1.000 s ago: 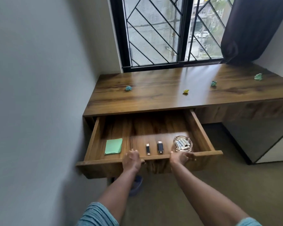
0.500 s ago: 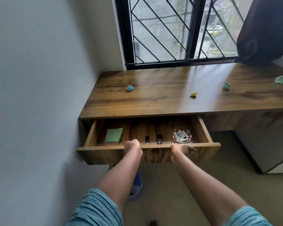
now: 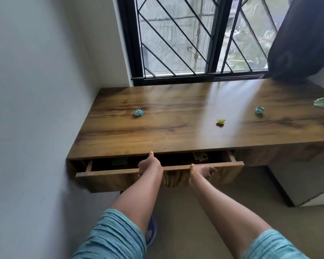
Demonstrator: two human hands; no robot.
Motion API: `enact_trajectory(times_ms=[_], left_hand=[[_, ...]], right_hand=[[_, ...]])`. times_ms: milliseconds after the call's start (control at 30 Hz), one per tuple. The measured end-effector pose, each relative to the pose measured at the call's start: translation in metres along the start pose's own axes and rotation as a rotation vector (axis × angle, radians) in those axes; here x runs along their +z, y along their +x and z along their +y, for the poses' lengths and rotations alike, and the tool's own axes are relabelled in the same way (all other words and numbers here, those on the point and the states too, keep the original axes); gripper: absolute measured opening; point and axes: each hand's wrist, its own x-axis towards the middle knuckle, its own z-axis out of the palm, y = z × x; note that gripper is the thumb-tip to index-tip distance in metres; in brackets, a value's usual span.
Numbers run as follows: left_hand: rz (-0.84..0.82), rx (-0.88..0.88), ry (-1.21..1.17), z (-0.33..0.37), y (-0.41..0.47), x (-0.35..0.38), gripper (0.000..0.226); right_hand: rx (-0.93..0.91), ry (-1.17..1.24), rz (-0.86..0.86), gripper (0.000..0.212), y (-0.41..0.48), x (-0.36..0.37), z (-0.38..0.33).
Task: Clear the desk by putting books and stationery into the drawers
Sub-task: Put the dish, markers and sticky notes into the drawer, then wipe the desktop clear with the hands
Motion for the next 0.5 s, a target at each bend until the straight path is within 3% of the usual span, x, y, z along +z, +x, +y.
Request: enact_trajectory(times_ms=[200,367,500], left_hand=[[0.002,0.014,-0.023,0.017,0.015,0.024,0.054],[0.038,-0.006,-0.023,0.025,0.026,0.040,0.051],[0.040,-0.006,0.082,0.022,0.027,0.047,0.049]], right_hand=[[-0.015,0.181,0.012,0.079,0.025,0.015,-0.018],[0.057,0.322,-0.023,0.113,0.023,0.027,-0.036],[0.081,0.303,-0.033,0.116,0.022,0.028,-0.040]])
